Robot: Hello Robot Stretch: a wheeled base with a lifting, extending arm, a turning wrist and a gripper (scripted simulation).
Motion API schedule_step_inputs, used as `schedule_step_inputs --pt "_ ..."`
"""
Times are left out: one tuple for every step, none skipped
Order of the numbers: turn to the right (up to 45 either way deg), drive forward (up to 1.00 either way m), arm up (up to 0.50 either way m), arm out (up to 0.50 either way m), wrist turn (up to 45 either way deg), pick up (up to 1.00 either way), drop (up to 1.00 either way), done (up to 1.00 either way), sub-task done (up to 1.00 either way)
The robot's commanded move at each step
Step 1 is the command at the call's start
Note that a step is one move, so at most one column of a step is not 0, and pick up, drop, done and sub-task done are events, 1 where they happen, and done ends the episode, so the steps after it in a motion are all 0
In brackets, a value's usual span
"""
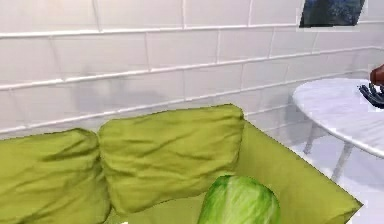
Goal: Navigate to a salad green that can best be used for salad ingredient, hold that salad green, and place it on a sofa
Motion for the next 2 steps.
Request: schedule_step_inputs --pt "-45.0 0.0 0.0 0.0 0.0 0.0 0.0 0.0 0.0" --pt "-6.0 0.0 0.0 0.0 0.0 0.0 0.0 0.0 0.0"
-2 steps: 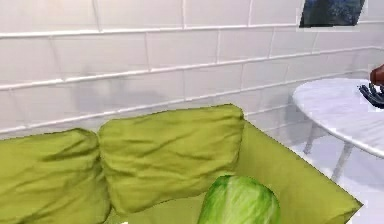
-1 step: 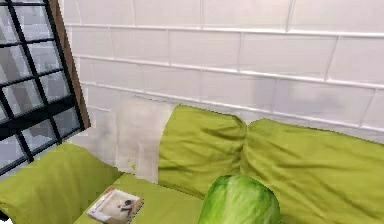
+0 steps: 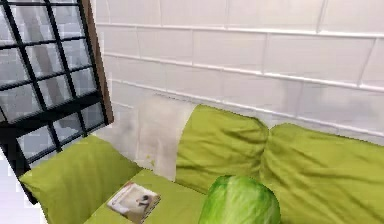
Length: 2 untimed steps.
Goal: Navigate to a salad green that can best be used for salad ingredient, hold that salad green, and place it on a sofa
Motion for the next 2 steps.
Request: schedule_step_inputs --pt "45.0 0.0 0.0 0.0 0.0 0.0 0.0 0.0 0.0" --pt "6.0 0.0 0.0 0.0 0.0 0.0 0.0 0.0 0.0"
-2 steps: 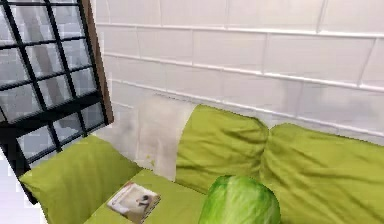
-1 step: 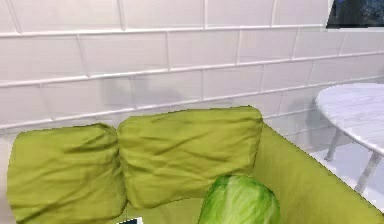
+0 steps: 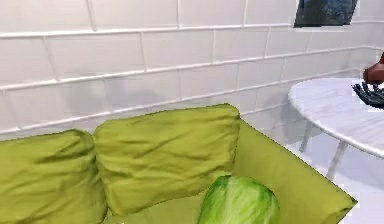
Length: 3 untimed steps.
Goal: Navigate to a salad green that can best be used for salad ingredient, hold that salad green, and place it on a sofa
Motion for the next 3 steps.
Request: schedule_step_inputs --pt "0.0 0.1 0.0 0.0 0.0 0.0 0.0 0.0 0.0" --pt "-42.0 0.0 0.0 0.0 0.0 0.0 0.0 0.0 0.0" --pt "27.0 0.0 0.0 0.0 0.0 0.0 0.0 0.0 0.0"
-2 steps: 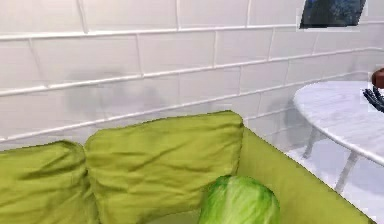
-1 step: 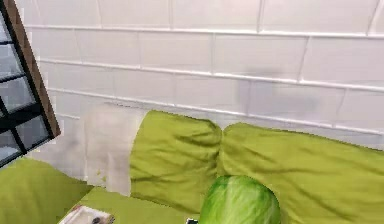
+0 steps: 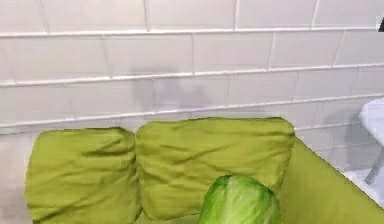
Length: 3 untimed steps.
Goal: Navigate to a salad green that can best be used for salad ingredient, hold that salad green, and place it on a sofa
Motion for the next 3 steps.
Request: schedule_step_inputs --pt "-30.0 0.0 0.0 0.0 0.0 0.0 0.0 0.0 0.0" --pt "42.0 0.0 0.0 0.0 0.0 0.0 0.0 0.0 0.0" --pt "-45.0 0.0 0.0 0.0 0.0 0.0 0.0 0.0 0.0"
